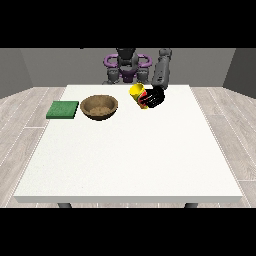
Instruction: Pick the cup and pour the ball into the bowl, then pick the bowl and place it on the pad
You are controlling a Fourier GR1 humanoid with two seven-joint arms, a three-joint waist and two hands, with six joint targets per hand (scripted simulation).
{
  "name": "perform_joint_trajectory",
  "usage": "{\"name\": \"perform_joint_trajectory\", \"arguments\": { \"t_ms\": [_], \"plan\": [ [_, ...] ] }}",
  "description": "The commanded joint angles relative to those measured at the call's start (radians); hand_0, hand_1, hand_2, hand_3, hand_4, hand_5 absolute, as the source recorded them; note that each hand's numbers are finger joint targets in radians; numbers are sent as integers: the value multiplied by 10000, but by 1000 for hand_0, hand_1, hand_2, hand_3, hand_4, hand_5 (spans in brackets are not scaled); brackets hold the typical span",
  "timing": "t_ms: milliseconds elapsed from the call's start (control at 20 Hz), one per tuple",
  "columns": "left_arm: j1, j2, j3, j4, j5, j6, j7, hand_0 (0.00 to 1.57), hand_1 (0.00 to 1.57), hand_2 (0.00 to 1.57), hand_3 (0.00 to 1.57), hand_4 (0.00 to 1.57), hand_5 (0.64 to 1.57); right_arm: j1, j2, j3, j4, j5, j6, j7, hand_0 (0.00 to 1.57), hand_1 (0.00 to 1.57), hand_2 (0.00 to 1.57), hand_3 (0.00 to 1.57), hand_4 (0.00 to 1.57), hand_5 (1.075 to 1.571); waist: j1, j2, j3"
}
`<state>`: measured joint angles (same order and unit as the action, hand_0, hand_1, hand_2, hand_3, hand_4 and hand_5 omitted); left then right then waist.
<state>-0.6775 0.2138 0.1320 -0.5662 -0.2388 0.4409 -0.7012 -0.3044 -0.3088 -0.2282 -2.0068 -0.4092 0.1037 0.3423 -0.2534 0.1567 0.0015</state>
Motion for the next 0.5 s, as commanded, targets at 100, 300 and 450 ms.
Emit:
{"name": "perform_joint_trajectory", "arguments": {
  "t_ms": [100, 300, 450],
  "plan": [
    [-1028, 44, -1163, 554, -2118, 2594, 2177, 1415, 1415, 1571, 1571, 1026, 1552, 40, -67, 64, 538, -208, 510, -206, 0, 0, 0, 0, 264, 1562, -577, -247, 8],
    [-1930, -293, -1917, 1073, -3260, 3104, 3905, 1411, 1411, 1571, 1571, 940, 1564, -242, -97, -117, 1188, -170, 665, -625, 0, 0, 0, 0, 298, 1562, -336, -218, 0],
    [-2396, -296, -2046, 1300, -3686, 3266, 4280, 1411, 1411, 1571, 1571, 940, 1564, -675, -43, -41, 1091, 181, 204, -518, 0, 0, 0, 0, 334, 1564, -159, 183, -12]
  ]
}}
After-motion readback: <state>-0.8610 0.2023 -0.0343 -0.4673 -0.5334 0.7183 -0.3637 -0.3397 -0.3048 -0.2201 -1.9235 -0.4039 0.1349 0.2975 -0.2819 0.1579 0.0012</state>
